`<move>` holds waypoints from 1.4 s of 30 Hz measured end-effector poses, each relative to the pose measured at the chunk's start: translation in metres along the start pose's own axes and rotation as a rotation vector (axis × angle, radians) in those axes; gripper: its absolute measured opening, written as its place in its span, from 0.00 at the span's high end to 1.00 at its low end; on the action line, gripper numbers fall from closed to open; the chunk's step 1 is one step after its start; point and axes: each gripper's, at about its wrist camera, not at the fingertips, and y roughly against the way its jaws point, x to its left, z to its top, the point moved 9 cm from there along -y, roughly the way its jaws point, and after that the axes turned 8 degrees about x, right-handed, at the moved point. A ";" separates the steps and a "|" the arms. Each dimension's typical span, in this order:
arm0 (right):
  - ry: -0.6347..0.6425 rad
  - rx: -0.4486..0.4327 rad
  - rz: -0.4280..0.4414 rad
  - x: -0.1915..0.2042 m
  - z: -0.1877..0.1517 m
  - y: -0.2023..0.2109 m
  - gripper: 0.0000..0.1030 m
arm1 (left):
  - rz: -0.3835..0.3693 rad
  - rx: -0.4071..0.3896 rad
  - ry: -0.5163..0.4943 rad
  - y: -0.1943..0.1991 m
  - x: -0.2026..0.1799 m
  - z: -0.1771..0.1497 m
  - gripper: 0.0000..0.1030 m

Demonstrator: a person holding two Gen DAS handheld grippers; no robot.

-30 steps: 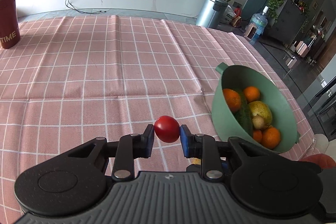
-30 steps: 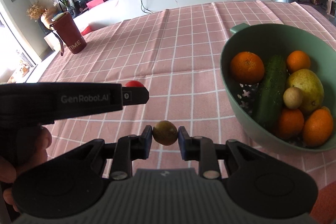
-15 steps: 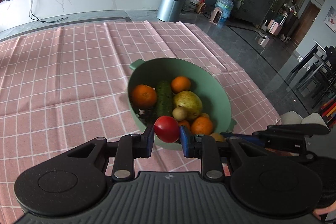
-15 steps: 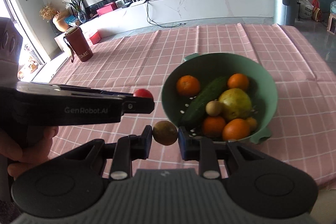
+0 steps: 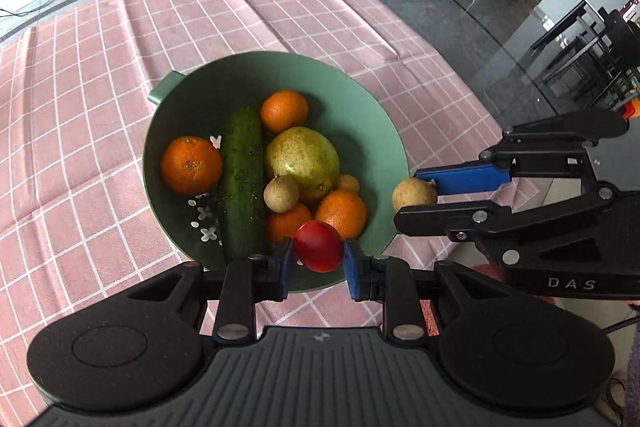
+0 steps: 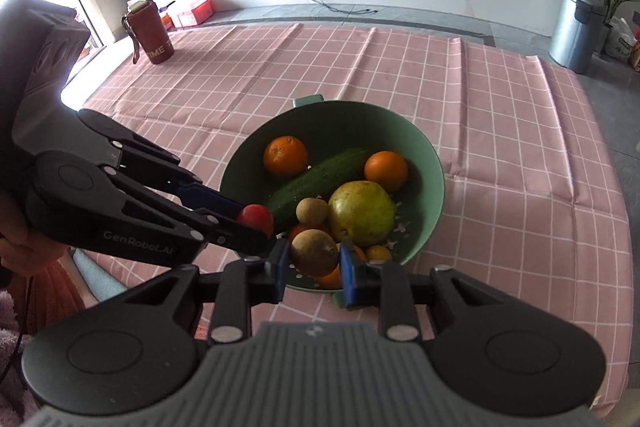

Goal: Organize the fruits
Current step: 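Lower the tomato and longan into the green colander and open both tools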

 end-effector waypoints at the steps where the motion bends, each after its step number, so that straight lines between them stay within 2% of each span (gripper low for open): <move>1: 0.004 0.018 0.009 -0.002 0.001 -0.004 0.78 | 0.006 0.019 -0.010 -0.004 0.001 0.001 0.72; 6: 0.018 0.073 0.010 -0.012 0.006 -0.020 0.78 | 0.004 0.089 -0.034 -0.020 0.000 0.003 0.72; 14: 0.024 0.118 0.041 -0.020 0.008 -0.029 0.78 | -0.016 0.177 0.006 -0.040 0.002 0.007 0.72; 21: 0.010 0.138 0.053 -0.030 0.009 -0.033 0.78 | -0.022 0.206 0.020 -0.055 0.004 0.008 0.71; 26: 0.045 0.150 0.042 -0.031 0.011 -0.036 0.78 | -0.030 0.211 0.022 -0.058 0.006 0.008 0.71; 34: 0.251 0.185 -0.050 -0.031 0.021 -0.040 0.78 | -0.023 0.175 -0.018 -0.036 0.008 0.010 0.56; 37: 0.380 0.208 -0.094 -0.029 0.028 -0.047 0.78 | -0.009 0.126 -0.010 -0.021 0.015 0.010 0.55; 42: 0.656 0.272 -0.169 -0.027 0.034 -0.066 0.78 | 0.057 0.052 0.006 0.002 0.035 0.007 0.52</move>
